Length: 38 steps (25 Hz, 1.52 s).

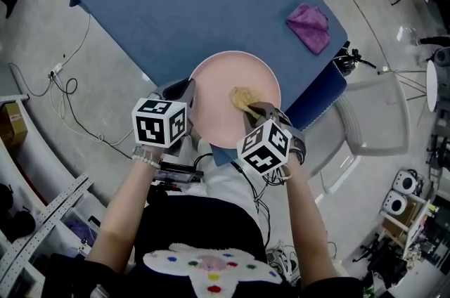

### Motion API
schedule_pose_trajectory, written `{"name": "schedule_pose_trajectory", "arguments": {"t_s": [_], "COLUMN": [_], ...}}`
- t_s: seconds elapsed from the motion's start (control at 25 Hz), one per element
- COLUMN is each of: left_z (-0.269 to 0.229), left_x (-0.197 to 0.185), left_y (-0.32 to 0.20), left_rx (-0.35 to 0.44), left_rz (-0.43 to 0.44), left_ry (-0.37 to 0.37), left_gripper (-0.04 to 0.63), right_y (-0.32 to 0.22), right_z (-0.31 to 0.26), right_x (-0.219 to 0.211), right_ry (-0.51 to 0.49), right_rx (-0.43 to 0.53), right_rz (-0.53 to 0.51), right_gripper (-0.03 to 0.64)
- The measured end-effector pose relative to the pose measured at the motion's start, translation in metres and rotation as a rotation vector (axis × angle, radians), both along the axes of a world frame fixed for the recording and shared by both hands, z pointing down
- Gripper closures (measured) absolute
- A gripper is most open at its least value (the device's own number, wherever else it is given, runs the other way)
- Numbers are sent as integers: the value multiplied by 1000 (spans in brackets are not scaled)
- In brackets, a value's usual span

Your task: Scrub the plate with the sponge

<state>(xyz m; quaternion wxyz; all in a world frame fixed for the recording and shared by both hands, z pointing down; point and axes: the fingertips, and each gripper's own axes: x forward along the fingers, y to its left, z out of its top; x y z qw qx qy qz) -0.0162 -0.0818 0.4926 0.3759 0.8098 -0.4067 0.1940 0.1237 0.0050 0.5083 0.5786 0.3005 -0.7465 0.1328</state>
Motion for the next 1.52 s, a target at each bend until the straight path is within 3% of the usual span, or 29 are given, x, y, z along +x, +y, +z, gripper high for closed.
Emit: {"name": "schedule_pose_trajectory", "arguments": {"t_s": [0.36,0.56,0.8,1.04,1.28,1.52], "left_z": [0,-14,-60,-122,-170,-205], "left_x": [0,1,-1,4,6,11], "left_y": [0,-3,-16,-27,-26,-13], "left_rx": [1,73,202,344,451,526], "left_rz": [45,150,161,208,252,294], "left_ry": [-44,-80,-52,-6,-1,60], "left_gripper": [565,532,534,575,584,584], "right_y": [23,21,-5,-28,-38,-39], "right_z": [-2,-14,-59,-112,-171,-205], "right_x": [-26,-32,-29,-22,-8,-1], "right_ry": [-91,-227,-407,-505,-563,-569], "right_rx": [-54,-45,143,340,549,636], "right_rz": [-39,56,236,368,408,430], "right_gripper": [575,575,575,575,575,575]}}
